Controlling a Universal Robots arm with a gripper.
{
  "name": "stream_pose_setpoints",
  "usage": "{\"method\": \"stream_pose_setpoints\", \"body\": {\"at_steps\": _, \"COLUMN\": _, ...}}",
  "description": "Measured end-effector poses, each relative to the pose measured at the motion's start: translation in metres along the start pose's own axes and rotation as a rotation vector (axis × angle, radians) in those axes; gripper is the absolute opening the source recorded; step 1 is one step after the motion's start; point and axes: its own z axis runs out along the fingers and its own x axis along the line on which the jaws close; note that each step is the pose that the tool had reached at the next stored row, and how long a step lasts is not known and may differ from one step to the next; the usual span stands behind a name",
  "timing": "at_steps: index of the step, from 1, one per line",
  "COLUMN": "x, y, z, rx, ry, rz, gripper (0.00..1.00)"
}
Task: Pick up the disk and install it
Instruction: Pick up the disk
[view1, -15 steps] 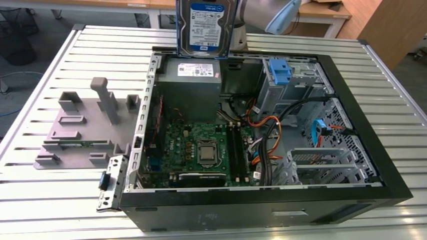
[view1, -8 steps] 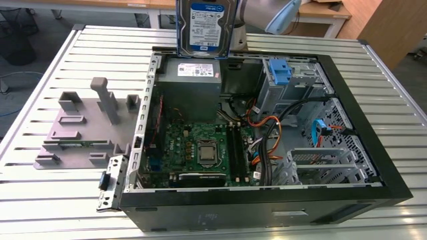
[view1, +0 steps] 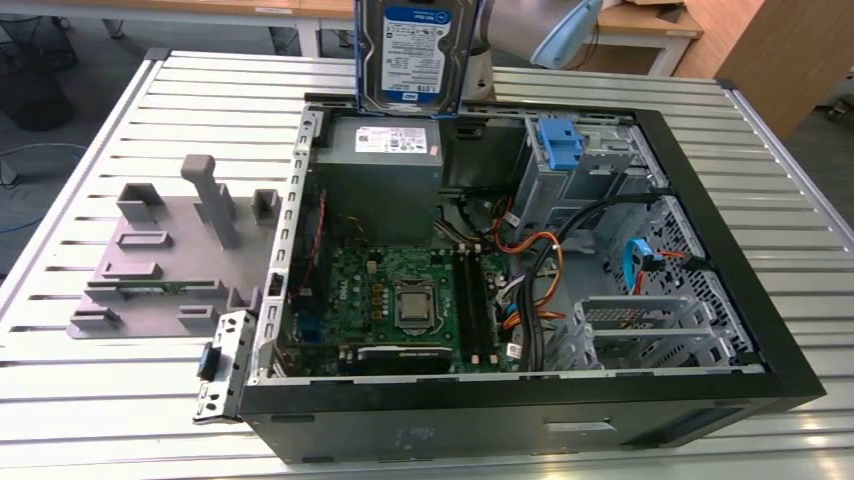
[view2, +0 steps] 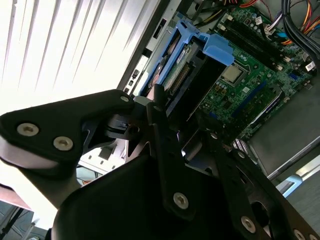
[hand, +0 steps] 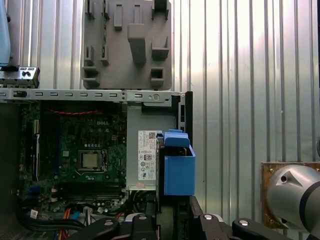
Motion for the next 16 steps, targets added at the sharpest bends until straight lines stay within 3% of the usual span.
{"method": "stream_pose_setpoints", "body": {"at_steps": 16, "x": 0.0015, "y": -0.0016, "z": -0.0002, "rx": -0.0001, "ry": 0.0001, "rz": 0.0, "gripper": 0.35}}
